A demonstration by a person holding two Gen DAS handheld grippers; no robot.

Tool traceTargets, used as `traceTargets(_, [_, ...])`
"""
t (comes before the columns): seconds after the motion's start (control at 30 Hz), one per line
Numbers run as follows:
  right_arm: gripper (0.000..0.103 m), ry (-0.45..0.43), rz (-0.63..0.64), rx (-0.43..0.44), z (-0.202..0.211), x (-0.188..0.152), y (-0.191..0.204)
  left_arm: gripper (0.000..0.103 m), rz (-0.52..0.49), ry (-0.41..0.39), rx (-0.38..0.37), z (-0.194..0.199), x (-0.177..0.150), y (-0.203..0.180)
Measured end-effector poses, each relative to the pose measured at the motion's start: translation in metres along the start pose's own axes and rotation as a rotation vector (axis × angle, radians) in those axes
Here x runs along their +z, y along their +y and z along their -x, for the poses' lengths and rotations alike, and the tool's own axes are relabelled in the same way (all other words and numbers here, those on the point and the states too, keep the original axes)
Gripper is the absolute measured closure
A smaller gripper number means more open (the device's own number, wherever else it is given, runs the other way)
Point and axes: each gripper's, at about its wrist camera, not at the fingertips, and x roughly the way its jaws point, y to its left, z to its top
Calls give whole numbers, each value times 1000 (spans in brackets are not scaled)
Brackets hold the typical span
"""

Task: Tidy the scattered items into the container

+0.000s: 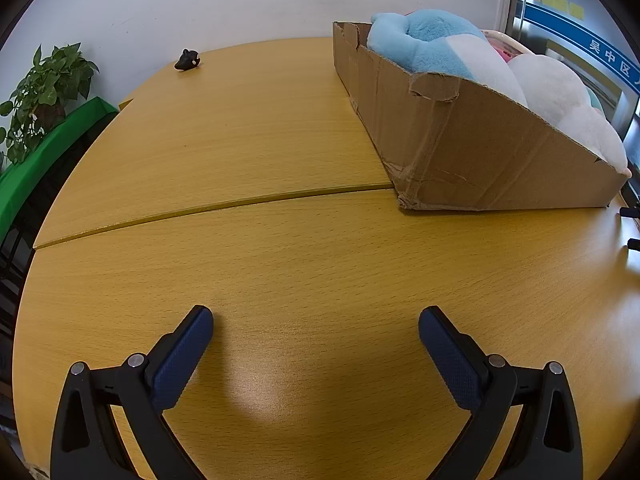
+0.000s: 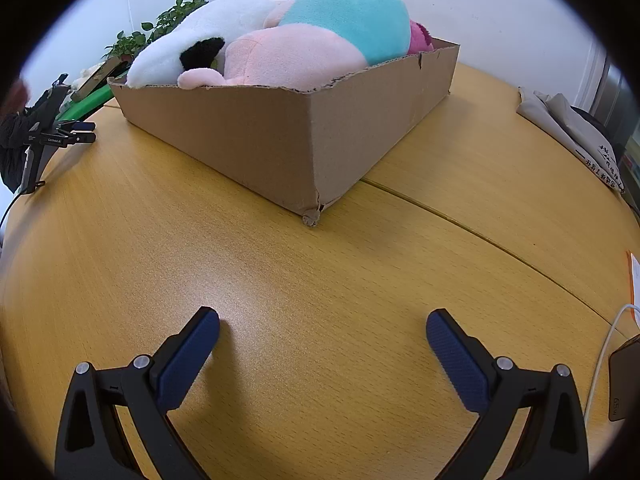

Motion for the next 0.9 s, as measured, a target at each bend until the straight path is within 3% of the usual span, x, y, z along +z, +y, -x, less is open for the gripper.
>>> traceTargets(0.9, [0,-2,-1,-2,-1,-1,0,0,3,-1,3,-2,0,-2])
